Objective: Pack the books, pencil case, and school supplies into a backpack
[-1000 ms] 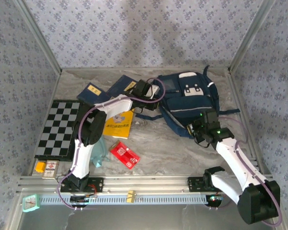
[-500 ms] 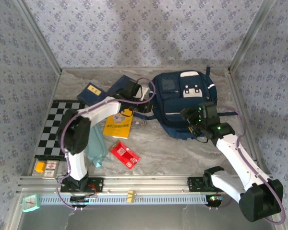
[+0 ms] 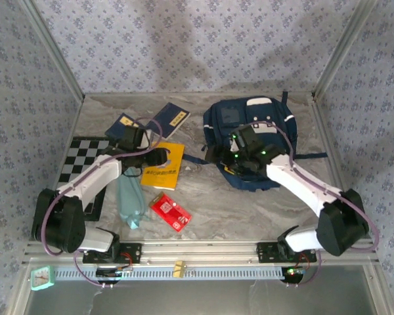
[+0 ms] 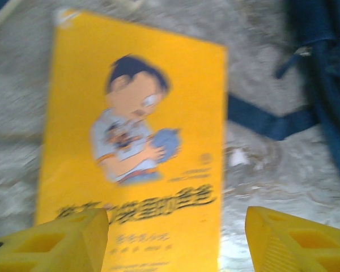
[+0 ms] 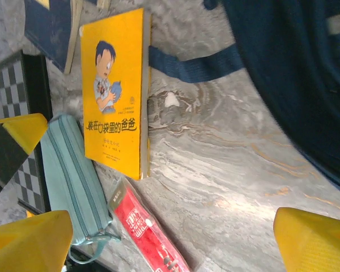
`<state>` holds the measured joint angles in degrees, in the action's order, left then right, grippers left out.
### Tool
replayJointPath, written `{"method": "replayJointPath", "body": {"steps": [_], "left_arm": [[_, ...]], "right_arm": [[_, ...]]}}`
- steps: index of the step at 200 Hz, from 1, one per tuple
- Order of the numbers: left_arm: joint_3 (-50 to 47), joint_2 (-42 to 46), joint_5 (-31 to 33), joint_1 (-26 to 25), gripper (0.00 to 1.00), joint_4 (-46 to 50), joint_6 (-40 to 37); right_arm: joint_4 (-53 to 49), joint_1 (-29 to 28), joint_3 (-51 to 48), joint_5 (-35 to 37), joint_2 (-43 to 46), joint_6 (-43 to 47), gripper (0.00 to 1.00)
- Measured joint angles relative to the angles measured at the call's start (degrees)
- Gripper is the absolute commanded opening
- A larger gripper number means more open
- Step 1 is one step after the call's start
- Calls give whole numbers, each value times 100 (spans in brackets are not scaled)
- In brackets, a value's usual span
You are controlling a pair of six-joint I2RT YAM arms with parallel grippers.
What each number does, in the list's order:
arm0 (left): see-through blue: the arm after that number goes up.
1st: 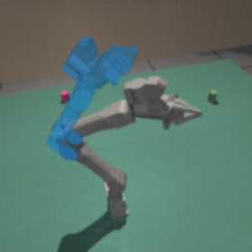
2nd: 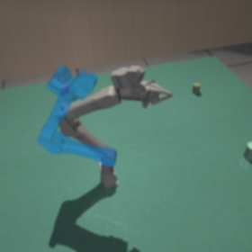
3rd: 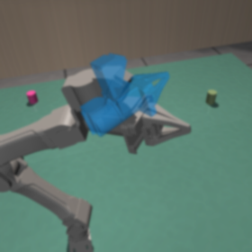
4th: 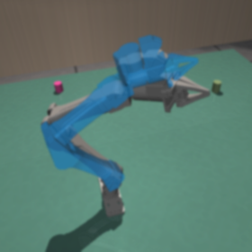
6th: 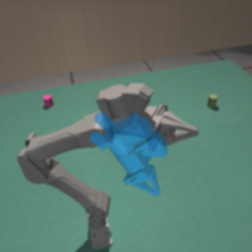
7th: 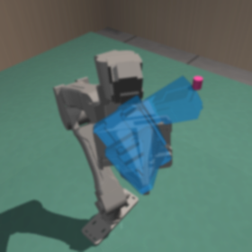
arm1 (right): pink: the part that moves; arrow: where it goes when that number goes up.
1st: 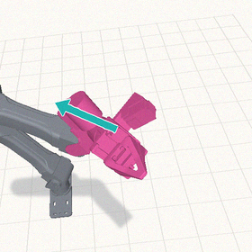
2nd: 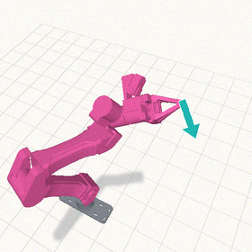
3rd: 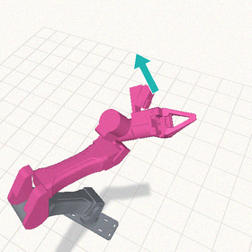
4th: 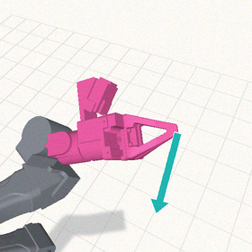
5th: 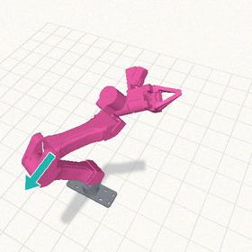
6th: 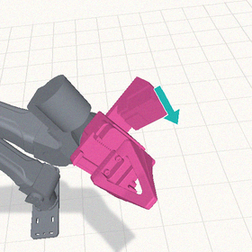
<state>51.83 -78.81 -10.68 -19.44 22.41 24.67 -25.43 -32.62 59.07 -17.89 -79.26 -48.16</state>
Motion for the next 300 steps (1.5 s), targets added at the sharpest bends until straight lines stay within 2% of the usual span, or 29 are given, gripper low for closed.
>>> {"method": "replayJointPath", "body": {"steps": [24, 34, 50, 78, 135, 166, 191, 206, 232, 253, 300], "left_arm": [[-149, 42, 74, 343, 70, 15, 52], [-153, -2, 39, 470, 71, 13, 55], [-151, -205, -7, 660, 71, -31, 52], [-151, -710, -68, 811, 72, -98, 94], [-136, -1419, -459, 734, 70, -407, 245], [-302, -1384, -640, 275, 60, -651, 632], [-546, -1097, -621, -57, 56, -756, 916], [-590, -931, -470, -44, 53, -734, 1049], [-616, -868, -323, 52, 52, -780, 1204], [-706, -859, -345, 55, 52, -841, 1362], [-780, -874, -439, -7, 51, -1086, 1644]], "right_arm": [[107, -223, 225, 111, -407, 76, 91], [175, -330, 328, 203, -579, 107, 87], [341, -505, 481, 225, -920, 153, 81], [470, -699, 719, 238, -1563, 243, 79], [424, -765, 901, 442, -1906, 476, 79], [374, -765, 1075, 551, -1971, 767, 73], [382, -767, 1287, 566, -2168, 929, 68], [380, -785, 1475, 542, -2439, 1014, 66], [352, -866, 1746, 573, -2927, 1032, 67], [275, -918, 1838, 636, -3152, 1034, 71], [164, -951, 2205, 651, -3574, 1056, 71]]}}
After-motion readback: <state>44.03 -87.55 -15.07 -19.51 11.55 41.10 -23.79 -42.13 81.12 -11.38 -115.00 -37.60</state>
